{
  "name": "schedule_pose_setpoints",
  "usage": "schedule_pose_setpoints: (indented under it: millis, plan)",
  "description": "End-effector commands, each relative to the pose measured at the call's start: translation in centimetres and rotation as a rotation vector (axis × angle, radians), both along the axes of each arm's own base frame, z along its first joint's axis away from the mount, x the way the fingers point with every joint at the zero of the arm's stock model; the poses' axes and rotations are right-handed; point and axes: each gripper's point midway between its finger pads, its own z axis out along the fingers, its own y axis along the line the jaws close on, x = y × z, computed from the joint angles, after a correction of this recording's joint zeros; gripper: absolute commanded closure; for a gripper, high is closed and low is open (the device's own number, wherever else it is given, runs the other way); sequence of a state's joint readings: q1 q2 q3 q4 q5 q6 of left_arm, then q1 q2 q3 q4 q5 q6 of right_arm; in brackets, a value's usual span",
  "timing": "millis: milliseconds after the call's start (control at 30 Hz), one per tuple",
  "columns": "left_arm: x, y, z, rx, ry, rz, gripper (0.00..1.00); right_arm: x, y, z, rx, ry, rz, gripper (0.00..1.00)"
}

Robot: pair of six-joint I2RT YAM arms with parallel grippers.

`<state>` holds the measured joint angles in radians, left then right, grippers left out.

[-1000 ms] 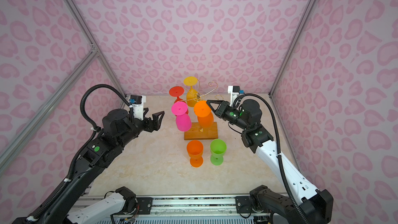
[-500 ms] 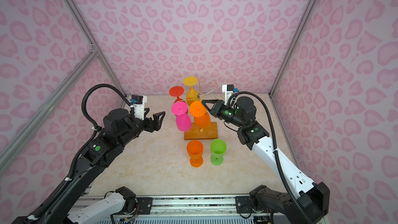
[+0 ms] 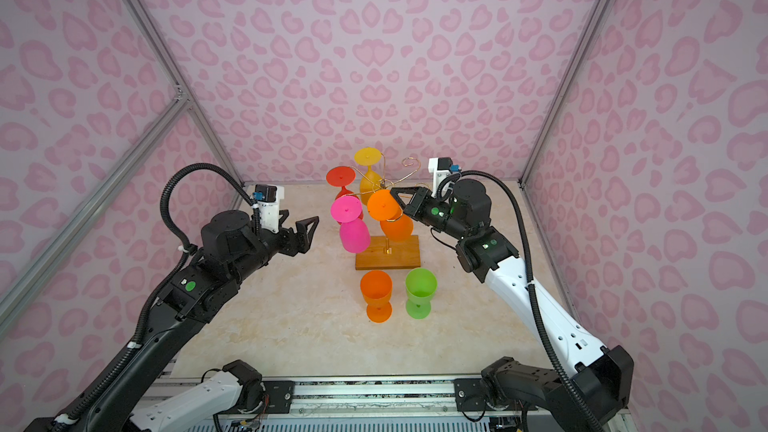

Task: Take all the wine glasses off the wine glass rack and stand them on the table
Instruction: 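Lift the orange glass up and off its hook with the right gripper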

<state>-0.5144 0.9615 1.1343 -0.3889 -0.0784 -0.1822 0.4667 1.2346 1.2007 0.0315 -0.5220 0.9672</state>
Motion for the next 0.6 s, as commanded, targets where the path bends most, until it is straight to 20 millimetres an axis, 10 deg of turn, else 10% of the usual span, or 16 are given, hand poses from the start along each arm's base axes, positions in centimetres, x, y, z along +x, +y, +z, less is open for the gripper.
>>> schedule_pose_setpoints:
  millis: [0, 567]
  plan:
    - [0.2, -0.1, 0.6, -0.017, -0.026, -0.001, 0.14, 0.5, -0.1, 0.4, -0.012, -0.032, -0.019, 1.0]
    - [0.3, -0.1, 0.1, -0.013, -0.015, -0.006, 0.14, 2.2, -0.8, 0.4, -0.013, -0.029, -0.076, 1.0]
